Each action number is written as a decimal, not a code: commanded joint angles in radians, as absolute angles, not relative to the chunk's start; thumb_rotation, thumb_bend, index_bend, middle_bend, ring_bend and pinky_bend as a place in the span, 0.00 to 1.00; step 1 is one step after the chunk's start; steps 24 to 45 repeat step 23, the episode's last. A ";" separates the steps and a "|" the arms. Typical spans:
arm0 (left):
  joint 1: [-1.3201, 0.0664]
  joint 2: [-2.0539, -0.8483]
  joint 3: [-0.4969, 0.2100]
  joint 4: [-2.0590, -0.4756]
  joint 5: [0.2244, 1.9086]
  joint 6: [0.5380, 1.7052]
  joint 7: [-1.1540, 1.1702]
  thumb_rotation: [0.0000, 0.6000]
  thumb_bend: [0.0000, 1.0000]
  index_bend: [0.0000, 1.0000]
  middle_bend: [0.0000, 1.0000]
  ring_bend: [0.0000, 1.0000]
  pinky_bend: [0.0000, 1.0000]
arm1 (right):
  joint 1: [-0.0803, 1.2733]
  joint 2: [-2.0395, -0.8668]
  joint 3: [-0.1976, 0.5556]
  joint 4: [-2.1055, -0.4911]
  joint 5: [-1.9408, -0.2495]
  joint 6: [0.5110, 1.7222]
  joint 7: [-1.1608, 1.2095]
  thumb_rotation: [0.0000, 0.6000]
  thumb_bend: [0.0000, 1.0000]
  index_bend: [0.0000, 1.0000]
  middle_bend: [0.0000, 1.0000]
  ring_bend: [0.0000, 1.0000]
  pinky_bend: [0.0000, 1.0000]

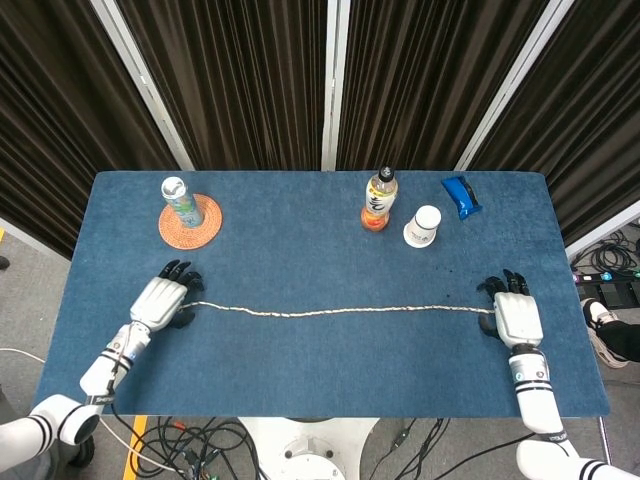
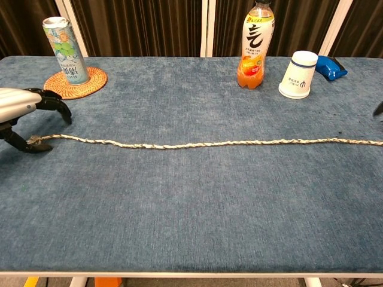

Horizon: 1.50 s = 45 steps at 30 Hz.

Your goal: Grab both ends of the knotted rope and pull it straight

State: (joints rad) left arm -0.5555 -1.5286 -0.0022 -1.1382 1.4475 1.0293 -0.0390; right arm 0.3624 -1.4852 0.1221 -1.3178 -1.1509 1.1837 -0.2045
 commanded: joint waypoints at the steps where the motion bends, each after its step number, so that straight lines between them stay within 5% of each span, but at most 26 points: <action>1: -0.533 -1.496 -0.014 -1.188 1.449 1.079 -0.043 1.00 0.19 0.25 0.18 0.04 0.02 | 0.347 -1.451 0.131 -1.367 -1.178 1.229 -0.204 1.00 0.21 0.15 0.18 0.00 0.00; 13: -0.330 -1.226 -0.028 -1.400 1.429 1.382 -0.058 1.00 0.17 0.25 0.18 0.04 0.02 | 0.207 -1.142 0.085 -1.649 -1.361 1.423 -0.090 1.00 0.24 0.16 0.17 0.00 0.00; 23: -0.139 -1.162 0.023 -1.521 1.438 1.585 -0.011 1.00 0.16 0.25 0.18 0.04 0.02 | 0.099 -1.087 0.022 -1.692 -1.486 1.556 -0.034 1.00 0.23 0.17 0.17 0.00 0.00; 45: -0.139 -1.162 0.023 -1.521 1.438 1.585 -0.011 1.00 0.16 0.25 0.18 0.04 0.02 | 0.099 -1.087 0.022 -1.692 -1.486 1.556 -0.034 1.00 0.23 0.17 0.17 0.00 0.00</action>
